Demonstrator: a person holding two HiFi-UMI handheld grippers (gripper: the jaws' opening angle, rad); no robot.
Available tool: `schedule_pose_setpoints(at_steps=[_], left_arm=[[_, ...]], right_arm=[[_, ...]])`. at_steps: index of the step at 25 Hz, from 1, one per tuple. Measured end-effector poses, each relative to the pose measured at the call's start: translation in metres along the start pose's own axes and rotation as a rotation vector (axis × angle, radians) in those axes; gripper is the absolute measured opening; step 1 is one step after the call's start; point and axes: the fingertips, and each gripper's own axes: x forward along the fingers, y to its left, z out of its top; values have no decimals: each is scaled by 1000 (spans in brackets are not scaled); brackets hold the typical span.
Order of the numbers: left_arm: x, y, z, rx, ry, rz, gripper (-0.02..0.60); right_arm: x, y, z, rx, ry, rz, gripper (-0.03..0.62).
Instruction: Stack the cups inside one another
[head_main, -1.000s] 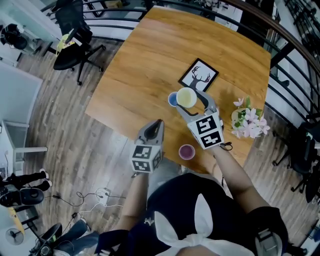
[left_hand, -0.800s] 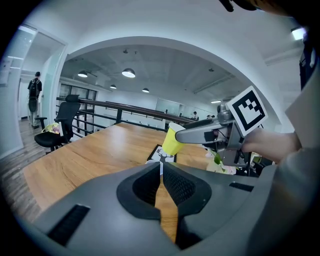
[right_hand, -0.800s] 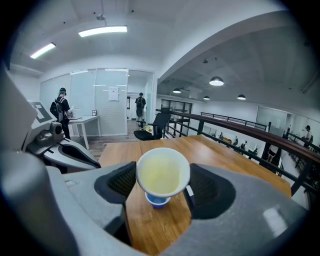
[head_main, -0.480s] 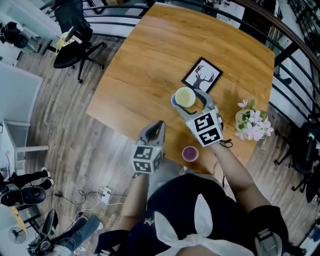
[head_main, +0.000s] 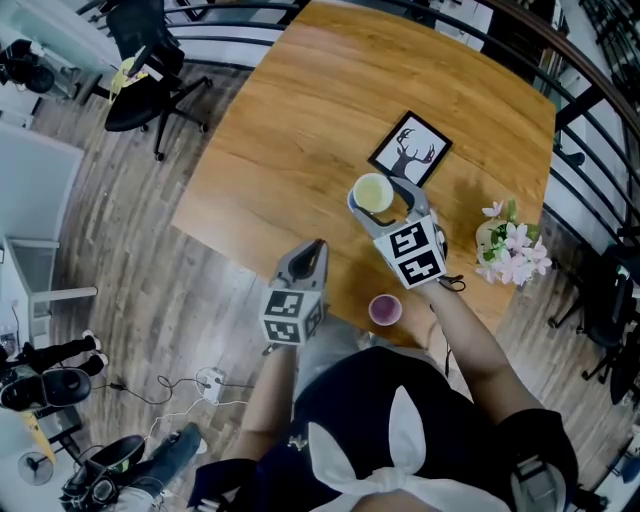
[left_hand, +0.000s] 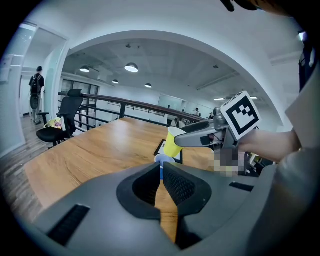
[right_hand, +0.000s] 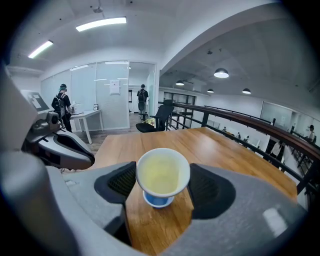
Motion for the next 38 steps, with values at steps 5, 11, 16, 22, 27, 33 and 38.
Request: schedule_pose_setpoints(at_steps=[5, 11, 16, 22, 27, 33, 38], left_arm=[[2, 7, -5, -11, 12, 5, 32], [4, 15, -8, -25, 10, 12, 32], [3, 18, -9, -30, 21, 7, 32], [6, 21, -10, -34, 23, 6, 32], [9, 16, -8, -31, 29, -4, 32], [10, 12, -10, -23, 32, -8, 32], [7, 10, -14, -23, 36, -2, 32]], right_arm=[[10, 2, -6, 1, 19, 6, 333], [22, 3, -13, -8, 37, 10, 334], [27, 2, -17, -5, 47, 8, 329], [29, 1, -20, 4, 58, 9, 329], [29, 3, -23, 10, 65, 16, 328], [24, -8, -29, 0, 82, -40, 79], [26, -9, -35, 51, 77, -30, 80]])
